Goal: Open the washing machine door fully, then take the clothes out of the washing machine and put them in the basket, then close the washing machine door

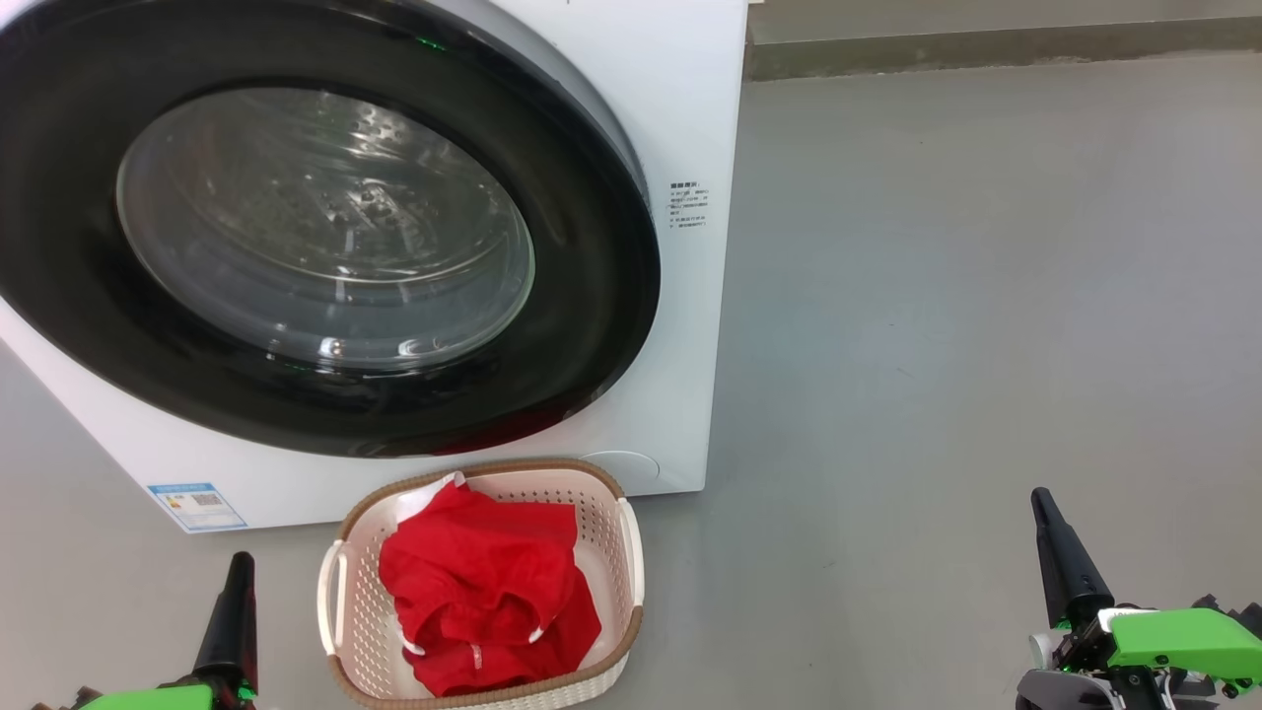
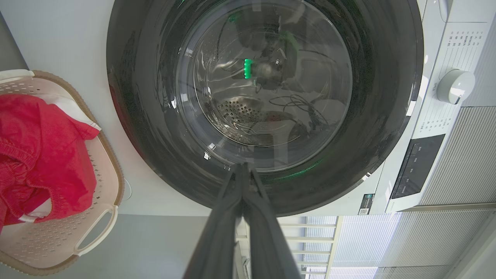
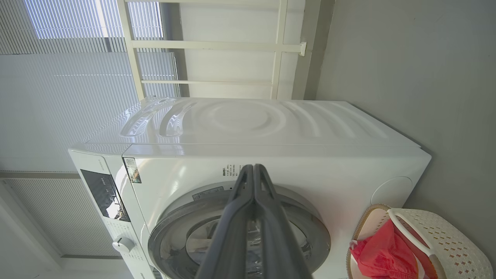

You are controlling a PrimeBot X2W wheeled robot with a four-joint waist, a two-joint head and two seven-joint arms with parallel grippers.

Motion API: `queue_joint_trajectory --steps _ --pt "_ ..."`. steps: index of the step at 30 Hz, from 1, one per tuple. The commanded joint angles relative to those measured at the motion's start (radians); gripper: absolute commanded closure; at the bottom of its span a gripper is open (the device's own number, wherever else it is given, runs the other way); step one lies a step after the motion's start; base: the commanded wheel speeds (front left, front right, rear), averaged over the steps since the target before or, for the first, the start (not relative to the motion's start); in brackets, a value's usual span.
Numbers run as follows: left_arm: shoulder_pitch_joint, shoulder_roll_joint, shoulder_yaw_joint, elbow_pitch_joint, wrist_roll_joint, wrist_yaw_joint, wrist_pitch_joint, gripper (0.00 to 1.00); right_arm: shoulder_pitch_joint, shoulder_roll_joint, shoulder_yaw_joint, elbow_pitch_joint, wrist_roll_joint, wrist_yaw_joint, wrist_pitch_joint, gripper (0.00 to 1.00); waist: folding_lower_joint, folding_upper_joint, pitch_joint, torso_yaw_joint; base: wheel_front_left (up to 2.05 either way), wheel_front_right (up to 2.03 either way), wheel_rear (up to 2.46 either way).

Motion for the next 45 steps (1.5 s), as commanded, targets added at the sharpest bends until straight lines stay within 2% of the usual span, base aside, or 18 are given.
queue_joint_trajectory --steps 1,45 --pt "-0.038 0.017 0.034 -0.020 0.000 -0.003 0.007 1.00 -0.011 -0.001 0.023 -0.030 0.000 -0.001 0.006 1.00 0.0000 0.0000 0.000 0.000 0.00 0.00 0.00" --pt "-0.038 0.016 0.035 -0.020 0.001 -0.003 0.008 1.00 -0.011 0.001 0.021 -0.030 -0.002 -0.001 0.008 1.00 0.0000 0.0000 0.000 0.000 0.00 0.00 0.00"
